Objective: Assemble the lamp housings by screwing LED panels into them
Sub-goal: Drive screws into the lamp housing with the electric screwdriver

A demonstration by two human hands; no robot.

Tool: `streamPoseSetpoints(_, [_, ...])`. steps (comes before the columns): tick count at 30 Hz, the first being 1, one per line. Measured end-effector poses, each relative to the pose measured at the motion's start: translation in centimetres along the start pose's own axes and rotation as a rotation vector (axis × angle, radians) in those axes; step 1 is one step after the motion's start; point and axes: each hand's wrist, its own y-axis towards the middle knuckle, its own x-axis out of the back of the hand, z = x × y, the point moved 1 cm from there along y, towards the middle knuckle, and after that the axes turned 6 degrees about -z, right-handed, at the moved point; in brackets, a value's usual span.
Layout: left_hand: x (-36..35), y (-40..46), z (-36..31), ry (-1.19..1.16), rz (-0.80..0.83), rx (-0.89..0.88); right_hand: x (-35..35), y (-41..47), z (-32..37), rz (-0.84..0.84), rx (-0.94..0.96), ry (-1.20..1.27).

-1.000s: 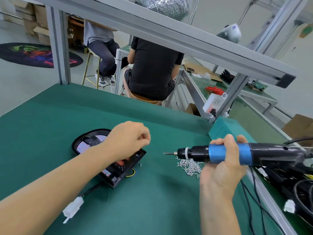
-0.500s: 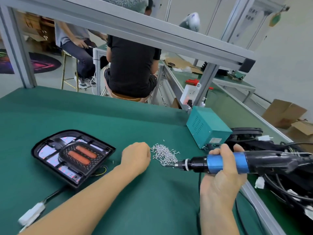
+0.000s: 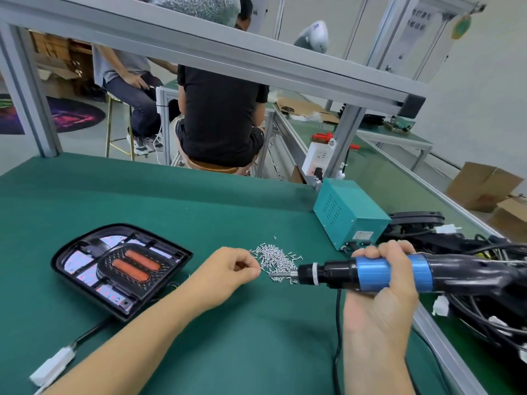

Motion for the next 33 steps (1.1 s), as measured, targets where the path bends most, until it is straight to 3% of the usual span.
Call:
streamPoseSetpoints(5, [2.3, -3.2, -1.6, -0.409, -0.092, -0.038, -1.8, -1.1, 1.1, 0.062, -0.056, 0.123])
streamPoseSetpoints(10, [4.3, -5.2, -2.8, -0.533, -0.125, -0.081, -3.6, -2.3, 0.9, 0.100, -0.095, 0.141])
streamPoseSetpoints(29, [10.1, -7.8, -0.9, -0.438, -0.190, -0.077, -8.1, -6.8, -2.3, 0.288, -0.190, 0.102])
streamPoseSetpoints(31, [11.8, -7.9, -0.1, -0.363, -0.261, -0.090, -8.7, -7.3, -3.4, 0.311, -0.198, 0.087])
streamPoseSetpoints(33, [13.9, -7.8, 1.6, -0.158, -0.431, -0.080, -9.1, -8.3, -4.9, 0.331, -0.219, 0.056])
